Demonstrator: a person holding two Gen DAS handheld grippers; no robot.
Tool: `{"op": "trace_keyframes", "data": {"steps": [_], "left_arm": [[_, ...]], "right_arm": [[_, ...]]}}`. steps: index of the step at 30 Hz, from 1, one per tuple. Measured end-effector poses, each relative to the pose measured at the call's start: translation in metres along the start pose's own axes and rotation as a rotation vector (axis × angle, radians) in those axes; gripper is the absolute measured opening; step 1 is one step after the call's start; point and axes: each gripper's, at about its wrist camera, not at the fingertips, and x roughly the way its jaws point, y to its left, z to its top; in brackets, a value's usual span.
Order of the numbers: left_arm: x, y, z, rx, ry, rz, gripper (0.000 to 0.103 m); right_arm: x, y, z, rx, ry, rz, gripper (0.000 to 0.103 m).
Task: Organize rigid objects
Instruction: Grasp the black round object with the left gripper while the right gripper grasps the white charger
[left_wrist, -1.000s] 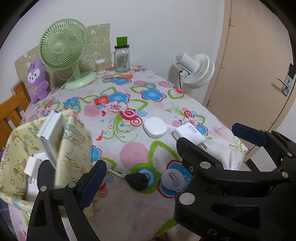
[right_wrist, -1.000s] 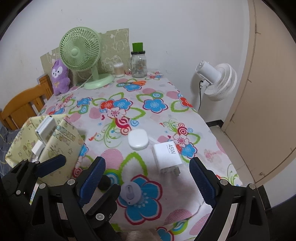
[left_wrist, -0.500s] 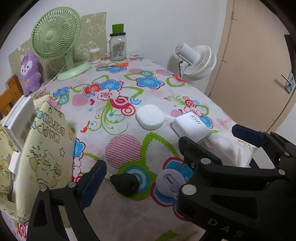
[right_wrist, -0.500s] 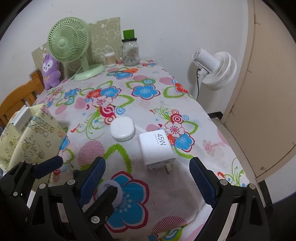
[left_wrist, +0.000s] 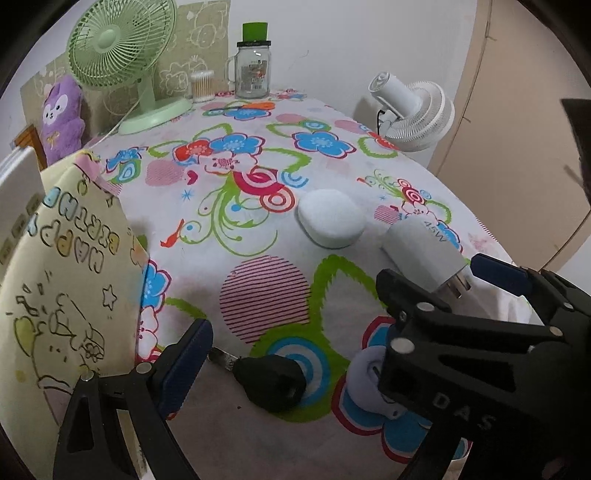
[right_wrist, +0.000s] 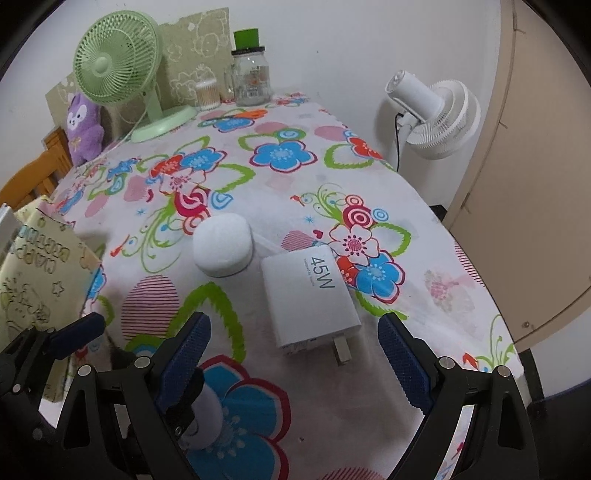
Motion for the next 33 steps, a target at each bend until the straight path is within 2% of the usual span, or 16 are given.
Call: {"op": "trace_keyframes", "data": {"steps": [7, 12, 13, 14, 15, 22, 26, 31, 33], "left_arm": [[0.004, 0.000, -0.001, 0.001, -0.003, 0.009, 0.096], [0.008, -0.002, 0.000, 0.014, -0.003, 0.029, 0.096], [0.008, -0.002, 0.000, 0.012, -0.004, 0.030, 0.096], [0.008, -0.001, -0.001, 0.011, -0.004, 0.030, 0.096], [0.008, -0.001, -0.001, 0.009, -0.004, 0.032, 0.096], [0.003, 0.000, -0.005, 0.009, -0.011, 0.045, 0.091], [0.000, 0.000, -0.010, 0.021, -0.020, 0.079, 0.079], [-0.006, 0.002, -0.016, 0.016, -0.029, 0.079, 0.067], [-0.008, 0.001, -0.018, 0.020, -0.033, 0.070, 0.056]], "right_arm": [[0.015, -0.001, 0.000, 0.008, 0.016, 0.013, 0.092], [0.018, 0.003, 0.001, -0.021, -0.004, -0.023, 0.074], [0.018, 0.003, 0.001, -0.027, -0.011, -0.026, 0.069], [0.018, 0.002, 0.000, -0.027, -0.016, -0.027, 0.059], [0.017, 0.001, 0.000, -0.027, -0.024, -0.032, 0.055], [0.013, 0.005, -0.002, -0.028, -0.017, -0.028, 0.055], [0.008, 0.008, -0.008, -0.025, -0.012, -0.015, 0.055], [0.001, 0.011, -0.015, -0.015, -0.004, 0.001, 0.055], [-0.002, 0.012, -0.017, -0.012, -0.004, 0.001, 0.055]]}}
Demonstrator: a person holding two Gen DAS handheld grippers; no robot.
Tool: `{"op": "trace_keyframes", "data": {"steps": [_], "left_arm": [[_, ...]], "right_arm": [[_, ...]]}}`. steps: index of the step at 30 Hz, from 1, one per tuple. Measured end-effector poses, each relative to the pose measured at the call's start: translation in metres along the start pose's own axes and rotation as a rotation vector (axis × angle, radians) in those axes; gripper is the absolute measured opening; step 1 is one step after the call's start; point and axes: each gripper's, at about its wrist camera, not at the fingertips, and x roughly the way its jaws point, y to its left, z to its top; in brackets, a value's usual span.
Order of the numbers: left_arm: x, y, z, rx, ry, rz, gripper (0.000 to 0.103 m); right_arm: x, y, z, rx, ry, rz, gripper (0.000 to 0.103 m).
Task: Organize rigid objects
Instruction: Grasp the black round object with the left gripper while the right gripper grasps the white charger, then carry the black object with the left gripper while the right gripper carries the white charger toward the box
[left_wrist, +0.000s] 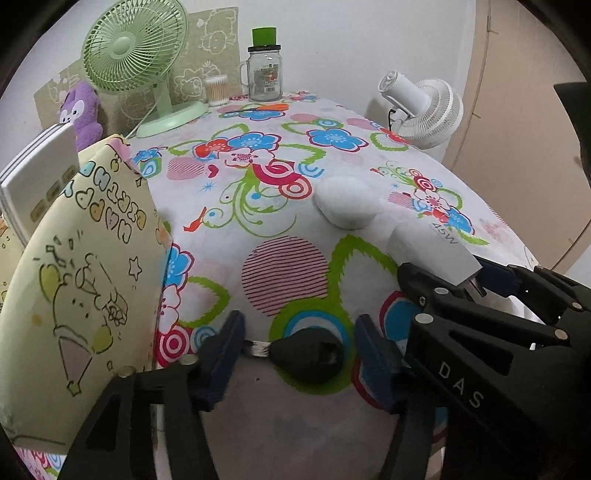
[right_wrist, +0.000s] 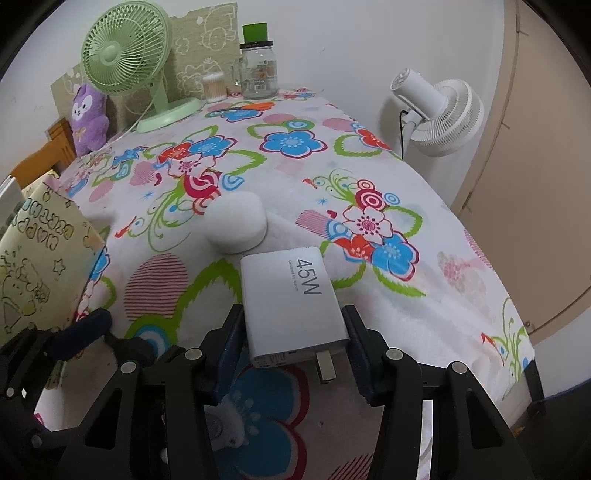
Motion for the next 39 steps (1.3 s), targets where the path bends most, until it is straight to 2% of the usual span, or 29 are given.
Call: {"op": "trace_keyframes", "data": {"steps": [15, 39], "left_arm": [[-0.007, 0.001, 0.005, 0.007, -0.018, -0.010, 0.055], [-0.052, -0.001, 0.016, 0.054, -0.088, -0.009, 0.055]], "right_arm": [[-0.015, 0.007, 0.000, 0.010, -0.019, -0.015, 0.053], [-0.065, 0.013, 0.009, 0.032, -0.100, -0.014, 0.052]]}}
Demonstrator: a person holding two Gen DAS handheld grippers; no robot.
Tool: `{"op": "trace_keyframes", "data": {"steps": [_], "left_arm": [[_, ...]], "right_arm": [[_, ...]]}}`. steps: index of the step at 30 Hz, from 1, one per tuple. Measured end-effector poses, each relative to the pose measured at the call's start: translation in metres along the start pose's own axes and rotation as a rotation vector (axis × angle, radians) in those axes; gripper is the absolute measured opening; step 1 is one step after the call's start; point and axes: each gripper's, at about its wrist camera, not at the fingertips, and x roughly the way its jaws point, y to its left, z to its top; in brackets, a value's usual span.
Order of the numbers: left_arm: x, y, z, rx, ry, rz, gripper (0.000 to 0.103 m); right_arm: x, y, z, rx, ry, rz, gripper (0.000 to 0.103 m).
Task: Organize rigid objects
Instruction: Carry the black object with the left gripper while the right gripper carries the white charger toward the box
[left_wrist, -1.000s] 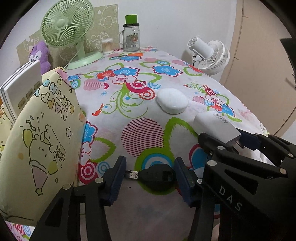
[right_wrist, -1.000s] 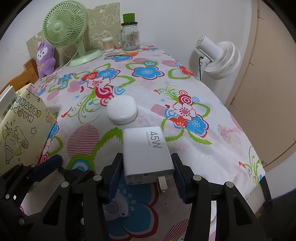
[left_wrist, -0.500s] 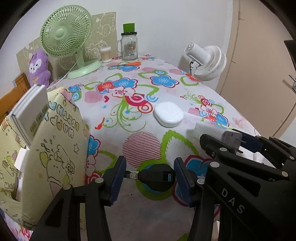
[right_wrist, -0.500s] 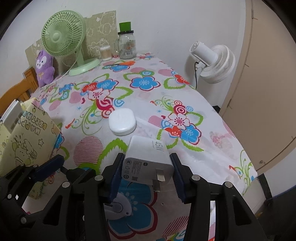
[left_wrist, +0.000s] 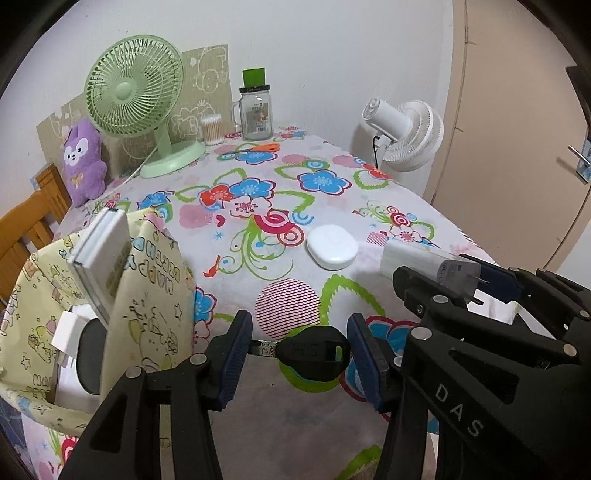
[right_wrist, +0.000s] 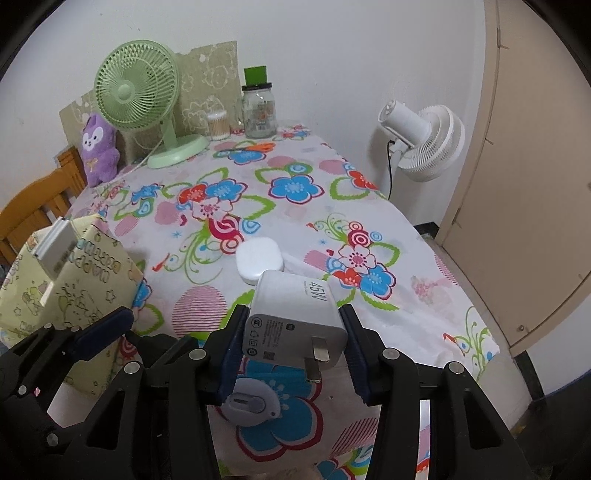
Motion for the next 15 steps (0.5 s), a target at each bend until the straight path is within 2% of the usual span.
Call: {"op": "trace_keyframes", "data": {"steps": [15], "left_arm": [[-0.034, 0.005, 0.008, 0.022, -0.043, 0.006, 0.055]], "right_arm": [[-0.037, 0.013, 0.009, 0.001, -0.062, 0.013, 0.052]]}}
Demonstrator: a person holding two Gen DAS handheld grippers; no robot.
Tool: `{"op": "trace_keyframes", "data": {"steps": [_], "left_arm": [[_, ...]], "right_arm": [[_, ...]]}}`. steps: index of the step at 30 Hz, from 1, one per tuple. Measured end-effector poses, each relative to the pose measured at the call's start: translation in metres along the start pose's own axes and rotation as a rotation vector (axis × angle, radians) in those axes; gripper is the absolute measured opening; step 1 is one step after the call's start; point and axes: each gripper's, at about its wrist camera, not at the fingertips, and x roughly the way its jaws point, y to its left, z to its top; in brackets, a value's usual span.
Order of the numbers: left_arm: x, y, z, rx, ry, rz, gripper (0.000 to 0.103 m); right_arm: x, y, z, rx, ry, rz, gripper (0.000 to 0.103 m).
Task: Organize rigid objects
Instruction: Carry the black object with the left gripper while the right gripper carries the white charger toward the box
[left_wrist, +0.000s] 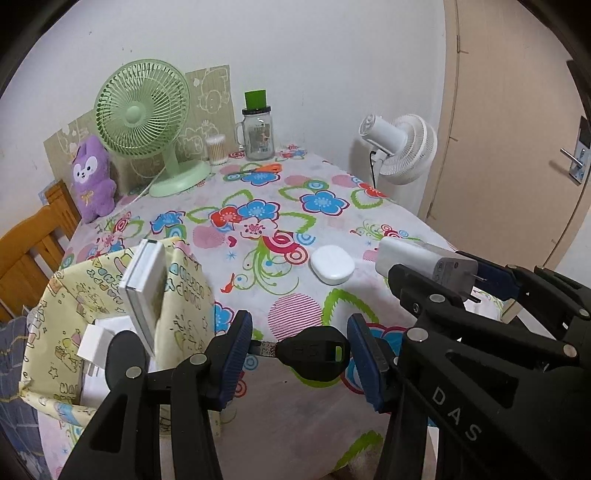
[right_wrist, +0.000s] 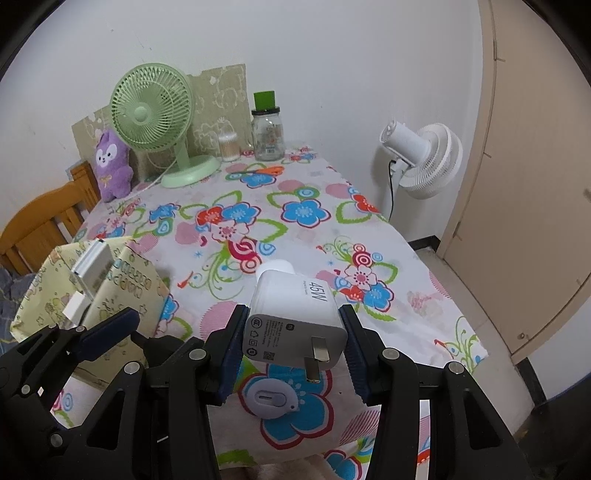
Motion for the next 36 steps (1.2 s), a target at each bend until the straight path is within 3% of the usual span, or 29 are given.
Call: {"op": "trace_keyframes", "data": {"steps": [19, 36], "left_arm": [[-0.029, 0.024, 0.009, 0.024, -0.029, 0.026, 0.055], [-0.037, 0.056, 0.006, 0.009, -0.044, 0.042, 0.055]], "right_arm": [[-0.029, 0.032, 0.014, -0.024, -0.055, 0.012, 0.052], [-0.031, 0.070, 0.022, -0.070, -0.047, 0.027, 0.052]]}}
